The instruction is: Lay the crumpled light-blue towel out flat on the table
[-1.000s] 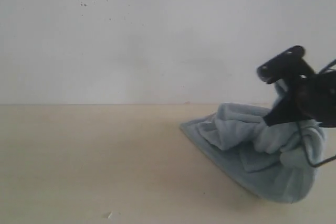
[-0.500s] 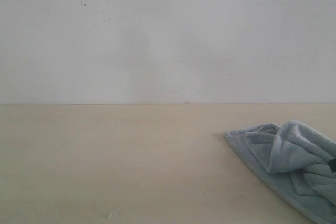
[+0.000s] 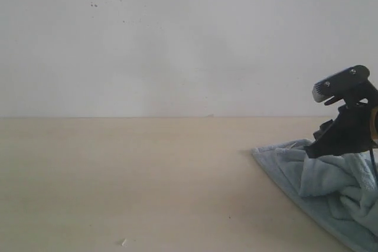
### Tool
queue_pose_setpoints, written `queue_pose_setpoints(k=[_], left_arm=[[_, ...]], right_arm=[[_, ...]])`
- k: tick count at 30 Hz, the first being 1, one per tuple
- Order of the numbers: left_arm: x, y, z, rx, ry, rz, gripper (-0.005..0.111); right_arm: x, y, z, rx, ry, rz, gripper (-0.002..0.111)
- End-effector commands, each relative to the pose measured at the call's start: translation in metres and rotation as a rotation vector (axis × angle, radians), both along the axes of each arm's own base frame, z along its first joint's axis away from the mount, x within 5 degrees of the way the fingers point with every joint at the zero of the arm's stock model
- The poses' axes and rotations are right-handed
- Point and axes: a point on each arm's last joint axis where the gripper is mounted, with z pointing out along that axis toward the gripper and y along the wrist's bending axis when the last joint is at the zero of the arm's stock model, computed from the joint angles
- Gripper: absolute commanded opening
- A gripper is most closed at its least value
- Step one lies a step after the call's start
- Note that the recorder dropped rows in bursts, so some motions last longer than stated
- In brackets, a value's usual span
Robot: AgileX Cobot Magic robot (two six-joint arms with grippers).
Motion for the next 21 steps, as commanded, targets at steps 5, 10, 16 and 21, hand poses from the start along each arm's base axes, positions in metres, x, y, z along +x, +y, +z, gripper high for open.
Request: queue_pose_setpoints(k=[5, 10, 16, 21], left_arm=[[0.0, 0.0, -0.002, -0.008, 0.009, 0.002, 0.004], [0.0, 0.0, -0.002, -0.008, 0.009, 0.002, 0.004], [0.0, 0.0, -0.002, -0.008, 0.009, 0.002, 0.004], [0.0, 0.0, -0.002, -0.008, 0.009, 0.002, 0.004]], right_arm=[[0.012, 0.007, -0.038, -0.051, 0.088, 0.1, 0.036], [0.012, 0.028, -0.064, -0.165, 0.145, 0.164, 0.053], [0.017, 0.037, -0.093, -0.291, 0.205, 0.181, 0.055], [0.018, 0.031, -0.104, -0.334, 0.24, 0.126, 0.013]])
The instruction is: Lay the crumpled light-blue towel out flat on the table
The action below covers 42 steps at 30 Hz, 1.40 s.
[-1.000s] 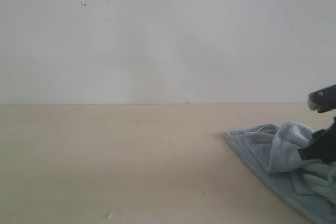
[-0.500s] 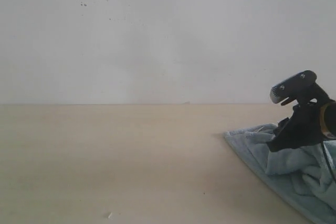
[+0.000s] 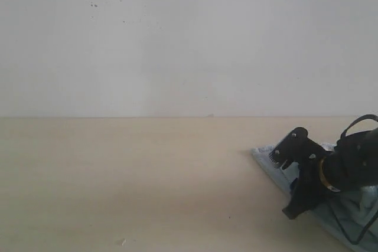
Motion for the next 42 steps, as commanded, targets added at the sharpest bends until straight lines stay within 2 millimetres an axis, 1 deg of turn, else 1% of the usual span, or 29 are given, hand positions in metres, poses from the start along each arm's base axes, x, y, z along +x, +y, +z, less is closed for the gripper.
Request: queue_pose_setpoints(k=[1, 2, 4, 7, 9, 12, 15, 17, 20, 23, 25, 27, 28, 29, 30, 31, 33, 34, 35, 36, 39, 40, 42], left_arm=[[0.0, 0.0, -0.002, -0.008, 0.009, 0.002, 0.004], [0.0, 0.0, -0.002, -0.008, 0.009, 0.002, 0.004], [0.0, 0.0, -0.002, -0.008, 0.009, 0.002, 0.004], [0.0, 0.0, -0.002, -0.008, 0.009, 0.002, 0.004], [0.0, 0.0, -0.002, -0.008, 0.009, 0.002, 0.004], [0.0, 0.0, -0.002, -0.008, 0.009, 0.002, 0.004], [0.0, 0.0, -0.002, -0.008, 0.009, 0.002, 0.004], [0.0, 0.0, -0.002, -0.008, 0.009, 0.002, 0.004], [0.0, 0.0, -0.002, -0.008, 0.009, 0.002, 0.004], [0.0, 0.0, -0.002, -0.008, 0.009, 0.002, 0.004], [0.0, 0.0, -0.002, -0.008, 0.009, 0.002, 0.004], [0.0, 0.0, -0.002, -0.008, 0.009, 0.002, 0.004], [0.0, 0.0, -0.002, -0.008, 0.009, 0.002, 0.004], [0.0, 0.0, -0.002, -0.008, 0.009, 0.002, 0.004], [0.0, 0.0, -0.002, -0.008, 0.009, 0.002, 0.004], [0.0, 0.0, -0.002, -0.008, 0.009, 0.002, 0.004], [0.0, 0.0, -0.002, -0.008, 0.009, 0.002, 0.004], [0.0, 0.0, -0.002, -0.008, 0.009, 0.002, 0.004], [0.0, 0.0, -0.002, -0.008, 0.009, 0.002, 0.004], [0.0, 0.0, -0.002, -0.008, 0.009, 0.002, 0.004], [0.0, 0.0, -0.002, -0.008, 0.009, 0.002, 0.004], [0.0, 0.0, -0.002, -0.008, 0.009, 0.002, 0.004], [0.0, 0.0, -0.002, -0.008, 0.009, 0.002, 0.004]], right_arm=[[0.002, -0.008, -0.001, -0.059, -0.007, -0.061, -0.001], [0.003, -0.008, 0.005, -0.041, -0.023, -0.083, 0.0], [0.004, -0.007, 0.017, -0.005, -0.054, -0.113, 0.0], [0.002, 0.0, 0.05, 0.086, -0.128, -0.07, 0.0], [-0.003, 0.005, 0.075, 0.199, -0.174, -0.068, 0.0], [-0.017, 0.014, 0.104, 0.363, -0.206, -0.03, 0.0], [-0.029, 0.019, 0.12, 0.47, -0.212, -0.003, 0.0], [-0.036, 0.022, 0.124, 0.525, -0.197, 0.013, 0.0], [-0.047, 0.032, 0.124, 0.594, -0.151, 0.119, 0.0], [-0.051, 0.038, 0.124, 0.645, -0.123, 0.173, 0.0], [-0.05, 0.036, 0.123, 0.629, -0.122, 0.147, 0.0], [-0.049, 0.032, 0.117, 0.552, -0.11, 0.147, 0.001], [-0.05, 0.032, 0.114, 0.524, -0.091, 0.173, 0.004], [-0.053, 0.034, 0.11, 0.522, -0.052, 0.192, 0.011], [-0.055, 0.035, 0.107, 0.552, -0.021, 0.188, 0.02], [-0.058, 0.036, 0.104, 0.559, -0.004, 0.19, 0.032], [-0.058, 0.035, 0.102, 0.556, 0.002, 0.159, 0.052], [-0.057, 0.034, 0.101, 0.542, -0.009, 0.131, 0.057], [-0.055, 0.032, 0.101, 0.53, -0.019, 0.112, 0.057], [-0.054, 0.03, 0.101, 0.517, -0.03, 0.097, 0.054], [-0.053, 0.028, 0.1, 0.498, -0.045, 0.078, 0.041], [-0.053, 0.029, 0.101, 0.504, -0.039, 0.094, 0.038], [-0.057, 0.034, 0.101, 0.52, -0.022, 0.148, 0.035]])
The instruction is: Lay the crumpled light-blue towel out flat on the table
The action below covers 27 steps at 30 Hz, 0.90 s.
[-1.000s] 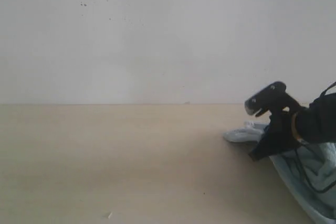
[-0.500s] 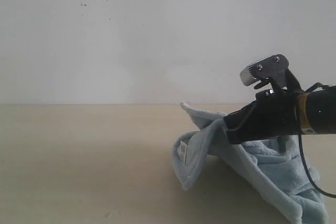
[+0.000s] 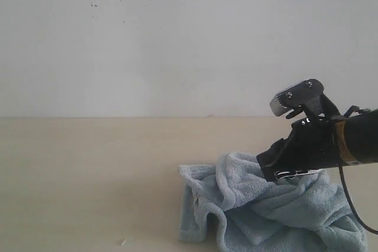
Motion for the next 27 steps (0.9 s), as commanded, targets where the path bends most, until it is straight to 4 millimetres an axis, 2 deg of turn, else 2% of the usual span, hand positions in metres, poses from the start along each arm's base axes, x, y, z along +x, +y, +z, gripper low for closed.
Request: queue_pose_setpoints(k=[1, 6, 11, 14, 19, 23, 27], left_arm=[[0.0, 0.0, -0.002, -0.008, 0.009, 0.002, 0.004], [0.0, 0.0, -0.002, -0.008, 0.009, 0.002, 0.004], [0.0, 0.0, -0.002, -0.008, 0.009, 0.002, 0.004], [0.0, 0.0, -0.002, -0.008, 0.009, 0.002, 0.004], [0.0, 0.0, -0.002, -0.008, 0.009, 0.002, 0.004], [0.0, 0.0, -0.002, -0.008, 0.009, 0.002, 0.004], [0.0, 0.0, -0.002, -0.008, 0.009, 0.002, 0.004]], right_arm=[[-0.007, 0.01, -0.001, 0.005, 0.002, 0.09, 0.035], [-0.025, 0.03, -0.022, -0.266, -0.102, 0.17, 0.036], [-0.038, 0.047, -0.027, -0.389, -0.16, 0.206, 0.053], [-0.036, 0.048, -0.033, -0.445, -0.169, 0.19, 0.055], [-0.036, 0.055, -0.056, -0.48, -0.115, 0.25, 0.054], [-0.039, 0.062, -0.073, -0.592, -0.128, 0.298, 0.054], [-0.033, 0.069, -0.081, -0.639, -0.138, 0.301, 0.054]])
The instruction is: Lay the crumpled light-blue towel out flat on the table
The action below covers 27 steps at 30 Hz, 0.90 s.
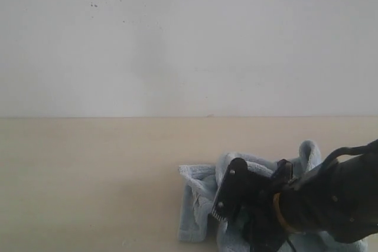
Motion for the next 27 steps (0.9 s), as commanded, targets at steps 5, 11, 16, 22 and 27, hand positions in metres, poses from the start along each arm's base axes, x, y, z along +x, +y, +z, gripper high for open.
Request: queue_pose_setpoints(k=[5, 11, 16, 22, 27], left_arm=[[0.0, 0.0, -0.002, -0.008, 0.009, 0.002, 0.004], [0.0, 0.0, -0.002, -0.008, 0.009, 0.002, 0.004], [0.0, 0.0, -0.002, -0.008, 0.009, 0.002, 0.004], [0.0, 0.0, -0.002, -0.008, 0.009, 0.002, 0.004], [0.0, 0.0, -0.002, -0.008, 0.009, 0.002, 0.004]], right_arm=[[0.016, 0.015, 0.0, -0.025, -0.051, 0.005, 0.054], [0.029, 0.024, 0.006, 0.01, -0.077, -0.011, 0.052], [0.039, 0.028, 0.004, 0.004, -0.098, -0.042, 0.012], [0.068, -0.012, 0.044, 0.029, -0.273, -0.328, 0.0], [0.087, -0.087, 0.074, 0.147, -0.293, -0.561, 0.0]])
